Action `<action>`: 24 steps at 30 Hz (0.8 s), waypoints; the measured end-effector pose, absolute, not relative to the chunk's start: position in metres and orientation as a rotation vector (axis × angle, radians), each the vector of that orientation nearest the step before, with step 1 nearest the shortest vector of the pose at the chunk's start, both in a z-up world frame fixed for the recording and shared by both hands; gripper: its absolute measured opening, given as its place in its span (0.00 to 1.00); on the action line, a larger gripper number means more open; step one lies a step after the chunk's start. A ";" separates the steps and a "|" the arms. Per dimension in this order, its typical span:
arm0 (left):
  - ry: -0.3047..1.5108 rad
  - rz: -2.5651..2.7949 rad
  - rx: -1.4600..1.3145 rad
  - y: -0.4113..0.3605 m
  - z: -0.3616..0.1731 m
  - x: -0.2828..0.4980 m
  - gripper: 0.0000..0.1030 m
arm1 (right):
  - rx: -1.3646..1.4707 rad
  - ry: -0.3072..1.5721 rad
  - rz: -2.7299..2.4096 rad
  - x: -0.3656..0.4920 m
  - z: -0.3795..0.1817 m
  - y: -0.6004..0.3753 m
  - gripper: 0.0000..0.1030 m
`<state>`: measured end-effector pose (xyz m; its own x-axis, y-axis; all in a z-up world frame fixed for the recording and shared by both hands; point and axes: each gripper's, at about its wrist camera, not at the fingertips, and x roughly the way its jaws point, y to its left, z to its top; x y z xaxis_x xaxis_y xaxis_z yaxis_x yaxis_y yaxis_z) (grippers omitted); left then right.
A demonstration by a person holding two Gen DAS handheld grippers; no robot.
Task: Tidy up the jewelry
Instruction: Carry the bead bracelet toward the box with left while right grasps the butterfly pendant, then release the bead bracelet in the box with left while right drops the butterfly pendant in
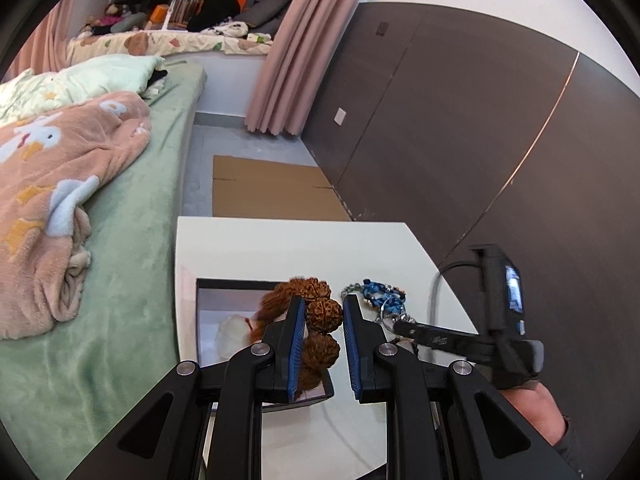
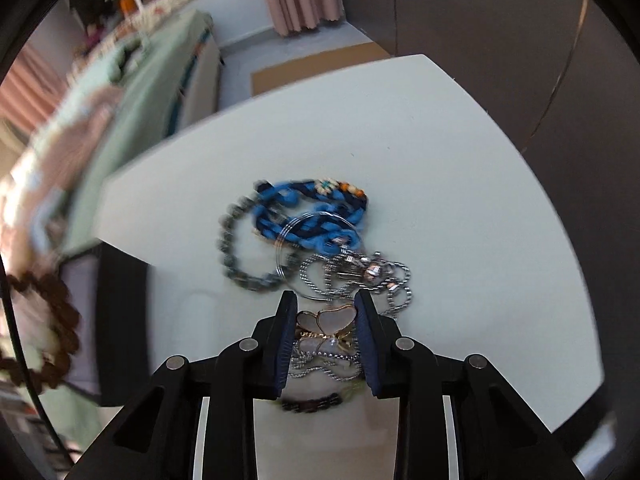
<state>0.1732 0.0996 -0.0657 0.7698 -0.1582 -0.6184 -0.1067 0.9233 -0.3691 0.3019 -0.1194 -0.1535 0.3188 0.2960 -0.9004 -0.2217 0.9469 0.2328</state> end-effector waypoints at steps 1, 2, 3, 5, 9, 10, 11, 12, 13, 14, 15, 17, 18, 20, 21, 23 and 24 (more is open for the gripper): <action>0.690 -0.026 -0.403 0.102 -0.064 0.173 0.19 | 0.113 1.193 0.360 0.301 -0.149 -0.125 0.30; 0.687 -0.025 -0.404 0.103 -0.064 0.172 0.19 | 0.159 1.185 0.380 0.301 -0.145 -0.130 0.30; 0.684 -0.025 -0.406 0.106 -0.063 0.172 0.19 | 0.204 1.178 0.402 0.301 -0.141 -0.136 0.30; 0.685 -0.023 -0.409 0.109 -0.064 0.175 0.19 | 0.272 1.169 0.438 0.299 -0.136 -0.142 0.30; 0.709 -0.072 -0.463 0.115 -0.070 0.182 0.21 | 0.368 1.131 0.507 0.297 -0.127 -0.146 0.30; 0.720 -0.077 -0.471 0.116 -0.071 0.184 0.23 | 0.378 1.117 0.520 0.296 -0.126 -0.143 0.30; 0.732 -0.074 -0.473 0.117 -0.072 0.185 0.29 | 0.389 1.103 0.536 0.295 -0.122 -0.139 0.30; 0.751 -0.063 -0.475 0.118 -0.074 0.187 0.34 | 0.402 1.088 0.555 0.293 -0.119 -0.137 0.30; 0.756 -0.056 -0.478 0.119 -0.075 0.186 0.48 | 0.414 1.073 0.575 0.293 -0.115 -0.133 0.30; 0.752 -0.052 -0.482 0.120 -0.074 0.185 0.59 | 0.426 1.056 0.598 0.292 -0.111 -0.129 0.30; 0.738 -0.044 -0.487 0.123 -0.073 0.182 0.64 | 0.432 1.046 0.613 0.291 -0.108 -0.126 0.30; 0.720 -0.025 -0.492 0.128 -0.072 0.176 0.67 | 0.444 1.019 0.652 0.289 -0.101 -0.117 0.30; 0.716 -0.008 -0.495 0.133 -0.071 0.173 0.67 | 0.448 1.009 0.666 0.288 -0.098 -0.114 0.30; 0.717 0.004 -0.506 0.140 -0.072 0.168 0.67 | 0.463 0.990 0.710 0.285 -0.095 -0.106 0.30; 0.718 0.011 -0.513 0.144 -0.072 0.165 0.67 | 0.467 0.987 0.732 0.283 -0.094 -0.100 0.30; 0.717 0.033 -0.517 0.152 -0.072 0.159 0.67 | 0.472 0.983 0.768 0.282 -0.094 -0.090 0.30; 0.715 0.041 -0.519 0.155 -0.073 0.157 0.67 | 0.470 0.982 0.786 0.281 -0.093 -0.083 0.30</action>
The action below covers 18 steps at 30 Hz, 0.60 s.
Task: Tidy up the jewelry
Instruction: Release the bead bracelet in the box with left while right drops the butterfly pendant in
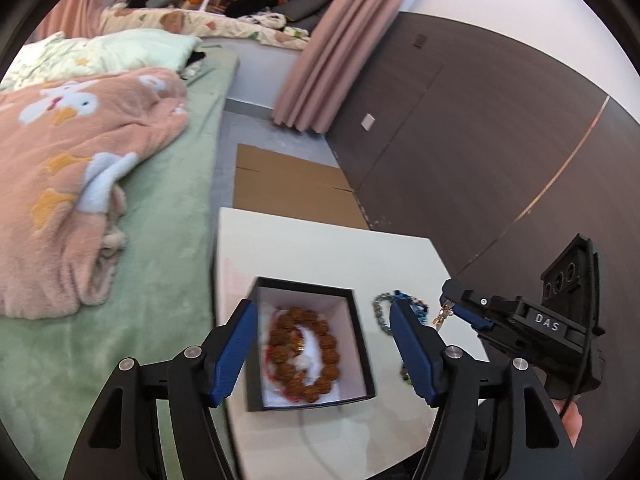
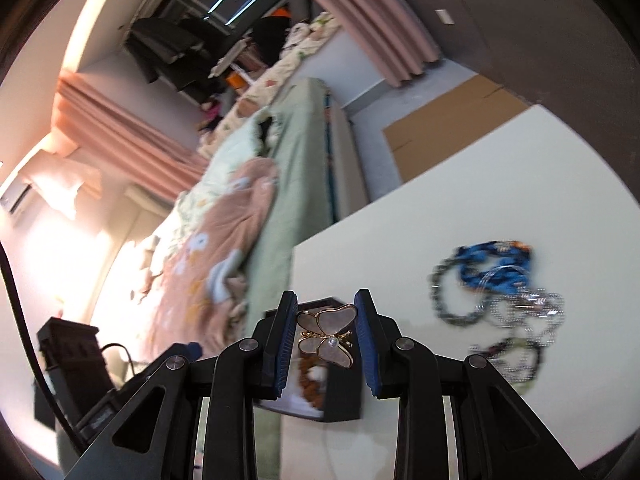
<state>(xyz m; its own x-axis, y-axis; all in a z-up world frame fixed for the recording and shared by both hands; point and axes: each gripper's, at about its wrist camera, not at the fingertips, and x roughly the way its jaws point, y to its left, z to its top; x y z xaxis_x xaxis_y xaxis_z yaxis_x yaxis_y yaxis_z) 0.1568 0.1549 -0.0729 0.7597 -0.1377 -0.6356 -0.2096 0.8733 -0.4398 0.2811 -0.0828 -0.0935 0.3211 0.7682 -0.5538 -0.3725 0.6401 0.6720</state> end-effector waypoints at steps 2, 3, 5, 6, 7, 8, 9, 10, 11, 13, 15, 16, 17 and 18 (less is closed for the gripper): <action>0.711 0.054 -0.527 0.160 -0.074 0.151 0.67 | 0.471 0.986 0.819 0.278 -0.094 -0.071 0.30; 0.713 0.060 -0.532 0.162 -0.074 0.150 0.67 | 0.478 0.991 0.846 0.277 -0.095 -0.063 0.30; 0.719 0.070 -0.536 0.164 -0.076 0.147 0.67 | 0.470 1.001 0.887 0.274 -0.095 -0.049 0.30; 0.723 0.074 -0.536 0.165 -0.077 0.147 0.67 | 0.456 1.012 0.897 0.273 -0.097 -0.043 0.31; 0.727 0.075 -0.537 0.165 -0.078 0.146 0.67 | 0.434 1.033 0.895 0.273 -0.099 -0.037 0.40; 0.728 0.075 -0.538 0.165 -0.078 0.145 0.67 | 0.422 1.048 0.887 0.273 -0.102 -0.033 0.48; 0.728 0.074 -0.536 0.164 -0.077 0.145 0.67 | 0.418 1.049 0.864 0.273 -0.105 -0.033 0.62; 0.727 0.073 -0.534 0.164 -0.077 0.145 0.67 | 0.418 1.040 0.840 0.273 -0.106 -0.037 0.66; 0.725 0.070 -0.529 0.163 -0.077 0.144 0.67 | 0.415 1.034 0.811 0.272 -0.107 -0.043 0.66; 0.725 0.065 -0.522 0.160 -0.076 0.144 0.67 | 0.421 1.046 0.789 0.274 -0.110 -0.052 0.66; 0.726 0.058 -0.518 0.155 -0.076 0.144 0.67 | 0.434 1.051 0.773 0.275 -0.111 -0.062 0.66; 0.728 0.054 -0.517 0.153 -0.076 0.144 0.67 | 0.429 1.051 0.762 0.274 -0.111 -0.065 0.66; 0.729 0.050 -0.517 0.151 -0.077 0.144 0.67 | 0.424 1.049 0.750 0.274 -0.110 -0.069 0.66; 0.731 0.045 -0.517 0.149 -0.077 0.145 0.67 | 0.424 1.047 0.746 0.273 -0.109 -0.072 0.66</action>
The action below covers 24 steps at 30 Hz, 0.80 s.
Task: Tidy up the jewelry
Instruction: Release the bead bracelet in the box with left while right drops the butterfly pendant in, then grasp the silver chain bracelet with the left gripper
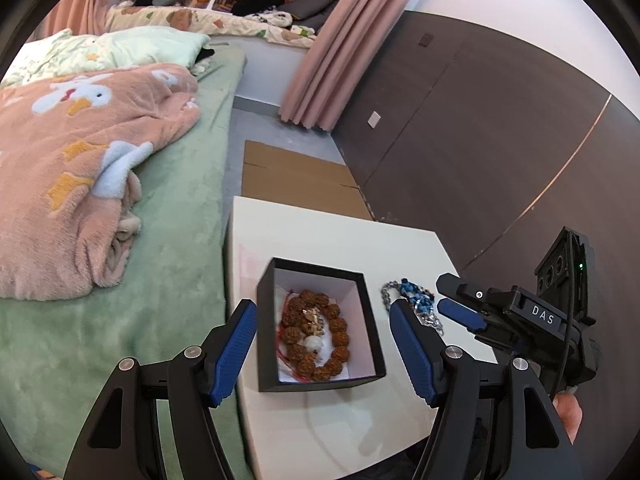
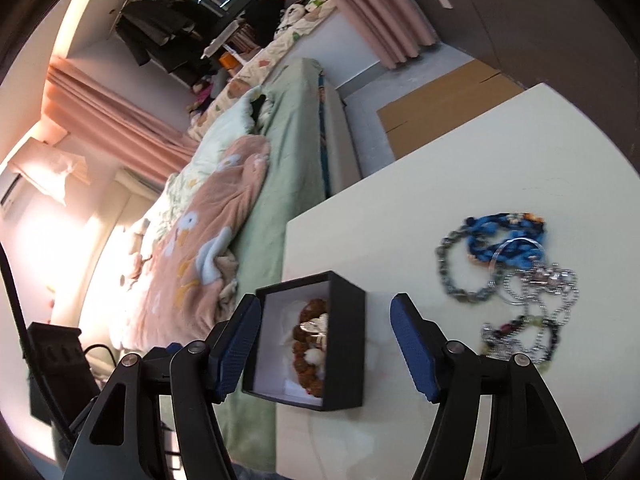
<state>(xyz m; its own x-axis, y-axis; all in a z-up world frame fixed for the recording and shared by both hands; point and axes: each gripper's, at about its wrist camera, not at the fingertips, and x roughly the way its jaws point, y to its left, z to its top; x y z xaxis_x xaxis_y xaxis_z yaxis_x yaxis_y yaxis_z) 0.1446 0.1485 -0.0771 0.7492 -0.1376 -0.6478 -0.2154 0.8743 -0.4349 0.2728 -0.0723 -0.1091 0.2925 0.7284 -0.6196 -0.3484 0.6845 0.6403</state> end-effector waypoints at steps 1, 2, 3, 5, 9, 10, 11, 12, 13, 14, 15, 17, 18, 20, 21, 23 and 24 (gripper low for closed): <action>0.734 0.040 -0.515 0.146 -0.078 0.145 0.67 | 0.424 1.043 0.742 0.272 -0.108 -0.075 0.66; 0.738 0.035 -0.511 0.143 -0.078 0.146 0.67 | 0.419 1.043 0.737 0.272 -0.107 -0.078 0.66; 0.742 0.031 -0.505 0.140 -0.078 0.146 0.67 | 0.410 1.042 0.733 0.271 -0.106 -0.081 0.66; 0.744 0.023 -0.490 0.134 -0.076 0.147 0.67 | 0.398 1.033 0.713 0.271 -0.101 -0.088 0.66; 0.761 0.021 -0.450 0.122 -0.074 0.155 0.67 | 0.383 1.012 0.672 0.272 -0.094 -0.105 0.66; 0.765 0.018 -0.449 0.118 -0.074 0.158 0.67 | 0.378 1.004 0.665 0.271 -0.092 -0.108 0.66; 0.766 0.015 -0.448 0.115 -0.074 0.160 0.67 | 0.371 0.998 0.662 0.271 -0.091 -0.110 0.66; 0.766 0.010 -0.443 0.109 -0.073 0.163 0.67 | 0.360 0.991 0.658 0.270 -0.089 -0.113 0.66; 0.766 0.007 -0.436 0.104 -0.073 0.165 0.67 | 0.348 0.985 0.652 0.271 -0.087 -0.116 0.66; 0.766 0.003 -0.428 0.099 -0.072 0.168 0.67 | 0.334 0.974 0.643 0.270 -0.085 -0.118 0.66; 0.765 -0.001 -0.419 0.092 -0.072 0.171 0.67 | 0.323 0.964 0.635 0.269 -0.082 -0.120 0.66; 0.765 -0.009 -0.402 0.080 -0.071 0.175 0.67 | 0.305 0.946 0.625 0.269 -0.080 -0.129 0.66; 0.766 -0.010 -0.395 0.075 -0.071 0.177 0.67 | 0.300 0.943 0.621 0.269 -0.079 -0.134 0.66; 0.770 -0.017 -0.387 0.066 -0.072 0.182 0.67 | 0.302 0.942 0.613 0.271 -0.079 -0.145 0.66; 0.776 -0.027 -0.386 0.061 -0.072 0.185 0.67 | 0.304 0.944 0.605 0.272 -0.080 -0.150 0.66; 0.790 -0.043 -0.381 0.052 -0.074 0.191 0.68 | 0.314 0.941 0.590 0.274 -0.080 -0.164 0.66; 0.801 -0.045 -0.376 0.046 -0.075 0.195 0.68 | 0.316 0.942 0.582 0.275 -0.079 -0.169 0.66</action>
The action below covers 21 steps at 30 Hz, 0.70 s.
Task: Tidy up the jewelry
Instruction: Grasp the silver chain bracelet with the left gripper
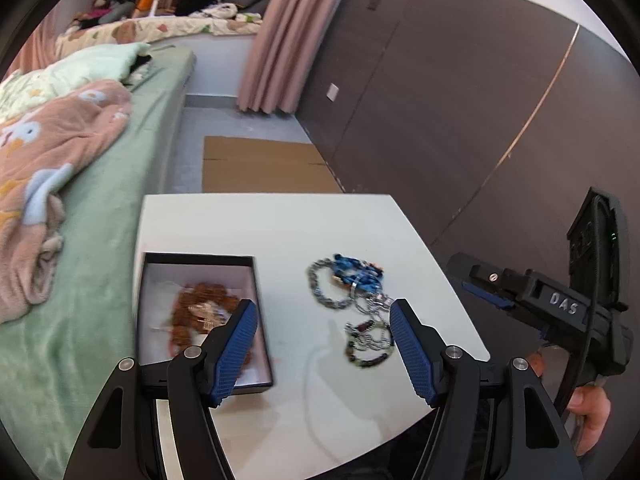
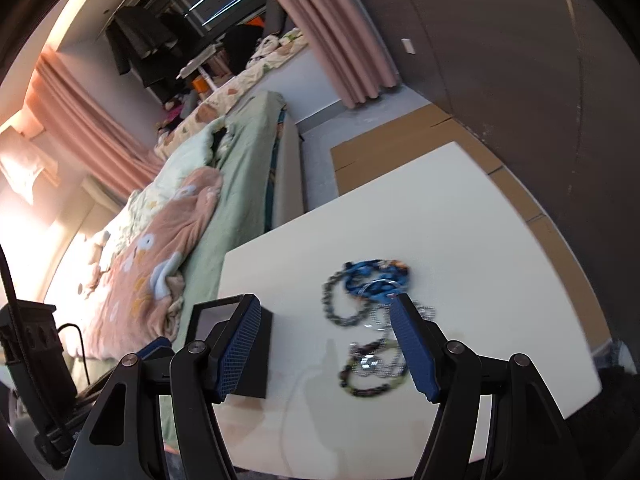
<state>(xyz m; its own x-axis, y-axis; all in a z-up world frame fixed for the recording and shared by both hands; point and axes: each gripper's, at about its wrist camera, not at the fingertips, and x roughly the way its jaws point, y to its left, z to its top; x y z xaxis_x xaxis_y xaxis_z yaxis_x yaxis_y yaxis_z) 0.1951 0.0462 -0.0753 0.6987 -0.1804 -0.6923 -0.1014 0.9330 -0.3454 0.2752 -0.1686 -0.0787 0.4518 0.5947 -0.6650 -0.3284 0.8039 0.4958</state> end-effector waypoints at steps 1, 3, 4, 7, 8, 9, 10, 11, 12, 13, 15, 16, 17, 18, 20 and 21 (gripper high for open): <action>0.809 -0.047 -0.372 0.042 -0.076 0.199 0.70 | 0.319 0.942 0.577 0.276 -0.078 -0.175 0.66; 0.821 -0.047 -0.368 0.033 -0.077 0.204 0.76 | 0.325 0.937 0.588 0.278 -0.075 -0.186 0.66; 0.823 -0.046 -0.364 0.029 -0.077 0.206 0.80 | 0.327 0.939 0.587 0.279 -0.074 -0.189 0.66; 0.824 -0.043 -0.352 0.015 -0.076 0.214 0.81 | 0.357 0.942 0.607 0.283 -0.074 -0.202 0.83; 0.827 -0.041 -0.347 0.011 -0.076 0.217 0.81 | 0.377 0.939 0.607 0.285 -0.075 -0.208 0.85; 0.830 -0.041 -0.341 0.007 -0.076 0.220 0.81 | 0.396 0.936 0.606 0.286 -0.075 -0.214 0.86; 0.832 -0.042 -0.337 0.003 -0.076 0.223 0.81 | 0.413 0.938 0.606 0.288 -0.075 -0.220 0.86; 0.836 -0.045 -0.334 -0.001 -0.077 0.226 0.81 | 0.428 0.945 0.608 0.290 -0.076 -0.227 0.86; 0.839 -0.047 -0.331 -0.005 -0.078 0.228 0.81 | 0.443 0.950 0.611 0.292 -0.078 -0.234 0.86; 0.846 -0.049 -0.323 -0.009 -0.079 0.231 0.81 | 0.452 0.954 0.608 0.293 -0.079 -0.240 0.87; 0.866 -0.046 -0.302 -0.016 -0.084 0.238 0.81 | 0.470 0.963 0.592 0.296 -0.081 -0.253 0.90; 0.875 -0.045 -0.294 -0.019 -0.087 0.241 0.81 | 0.478 0.964 0.587 0.297 -0.082 -0.259 0.90; 0.882 -0.047 -0.291 -0.021 -0.090 0.244 0.81 | 0.487 0.966 0.579 0.298 -0.083 -0.265 0.90; 0.889 -0.051 -0.291 -0.024 -0.094 0.248 0.81 | 0.493 0.970 0.573 0.299 -0.084 -0.270 0.90; 0.896 -0.055 -0.293 -0.028 -0.102 0.254 0.81 | 0.502 0.978 0.568 0.300 -0.086 -0.276 0.90; 0.896 -0.055 -0.289 -0.030 -0.104 0.257 0.79 | 0.508 0.987 0.564 0.300 -0.087 -0.279 0.90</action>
<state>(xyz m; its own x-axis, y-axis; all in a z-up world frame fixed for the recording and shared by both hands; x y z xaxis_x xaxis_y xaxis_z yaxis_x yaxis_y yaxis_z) 0.2569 -0.0302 -0.1043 0.6260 -0.1676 -0.7616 -0.0730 0.9598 -0.2712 0.3002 -0.2793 -0.0873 0.4333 0.6492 -0.6251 -0.2099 0.7473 0.6305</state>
